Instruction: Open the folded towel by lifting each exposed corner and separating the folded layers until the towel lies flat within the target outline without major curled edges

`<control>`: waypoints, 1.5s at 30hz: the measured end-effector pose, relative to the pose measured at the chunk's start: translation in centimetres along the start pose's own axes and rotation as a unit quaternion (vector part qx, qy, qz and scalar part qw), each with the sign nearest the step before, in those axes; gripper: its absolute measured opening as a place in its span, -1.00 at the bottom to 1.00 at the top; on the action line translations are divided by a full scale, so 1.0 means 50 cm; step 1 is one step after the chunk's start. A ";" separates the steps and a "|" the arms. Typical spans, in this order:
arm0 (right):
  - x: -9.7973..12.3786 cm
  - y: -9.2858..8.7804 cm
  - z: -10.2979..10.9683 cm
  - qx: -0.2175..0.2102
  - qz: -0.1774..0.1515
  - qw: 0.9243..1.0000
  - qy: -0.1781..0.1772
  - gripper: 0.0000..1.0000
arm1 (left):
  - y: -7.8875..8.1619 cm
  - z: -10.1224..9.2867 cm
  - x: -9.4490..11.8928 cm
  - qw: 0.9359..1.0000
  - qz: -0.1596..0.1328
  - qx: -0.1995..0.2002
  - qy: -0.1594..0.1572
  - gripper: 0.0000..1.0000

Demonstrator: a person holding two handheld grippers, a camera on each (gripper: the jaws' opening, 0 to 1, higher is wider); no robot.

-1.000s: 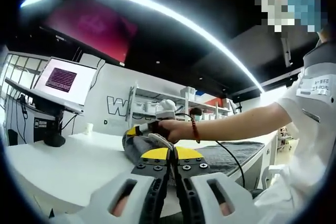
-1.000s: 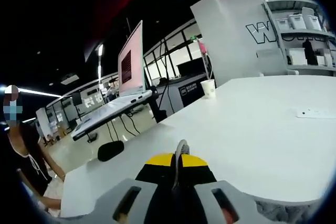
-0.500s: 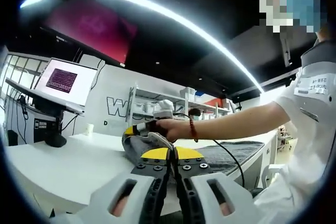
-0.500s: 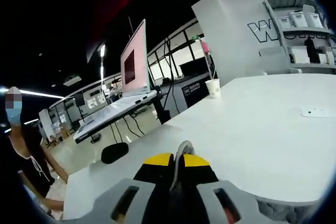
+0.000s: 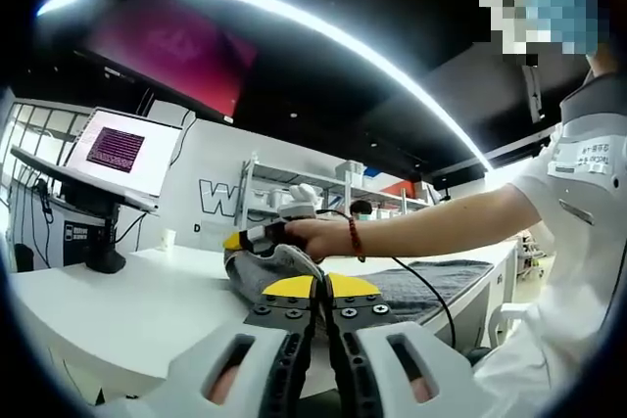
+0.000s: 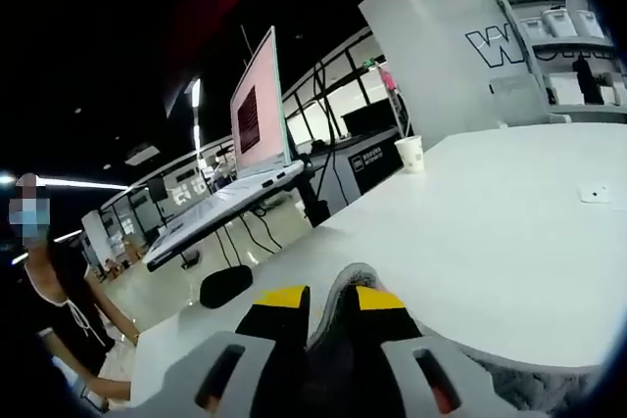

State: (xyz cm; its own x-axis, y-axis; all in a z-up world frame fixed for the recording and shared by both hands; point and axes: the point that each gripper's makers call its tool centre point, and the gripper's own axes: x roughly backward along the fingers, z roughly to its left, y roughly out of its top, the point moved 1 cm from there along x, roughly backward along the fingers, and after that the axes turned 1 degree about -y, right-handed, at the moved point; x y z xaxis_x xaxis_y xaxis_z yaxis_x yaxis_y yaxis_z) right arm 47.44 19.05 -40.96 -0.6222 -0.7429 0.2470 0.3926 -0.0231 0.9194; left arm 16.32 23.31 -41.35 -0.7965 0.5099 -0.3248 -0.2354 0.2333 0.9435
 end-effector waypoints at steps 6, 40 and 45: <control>-0.005 0.002 0.006 0.001 0.000 1.000 0.006 -0.75 | 0.001 -0.001 0.001 1.000 -0.002 -0.001 -0.001 -0.93; -0.052 -0.024 0.050 -0.029 0.025 0.998 0.041 -0.56 | -0.006 0.008 0.013 1.000 0.004 -0.003 0.005 -0.82; -0.055 -0.024 0.063 -0.051 0.021 0.997 0.057 -0.56 | -0.006 0.012 0.016 1.000 0.002 0.000 0.009 -0.63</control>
State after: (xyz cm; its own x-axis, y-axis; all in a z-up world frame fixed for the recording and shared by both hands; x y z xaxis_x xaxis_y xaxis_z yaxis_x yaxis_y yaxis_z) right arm 46.53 23.22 -41.78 -0.5249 -0.8156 0.2435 0.4873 -0.0534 0.8716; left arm 16.11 24.13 -41.95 -0.8077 0.4957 -0.3193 -0.2314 0.2317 0.9449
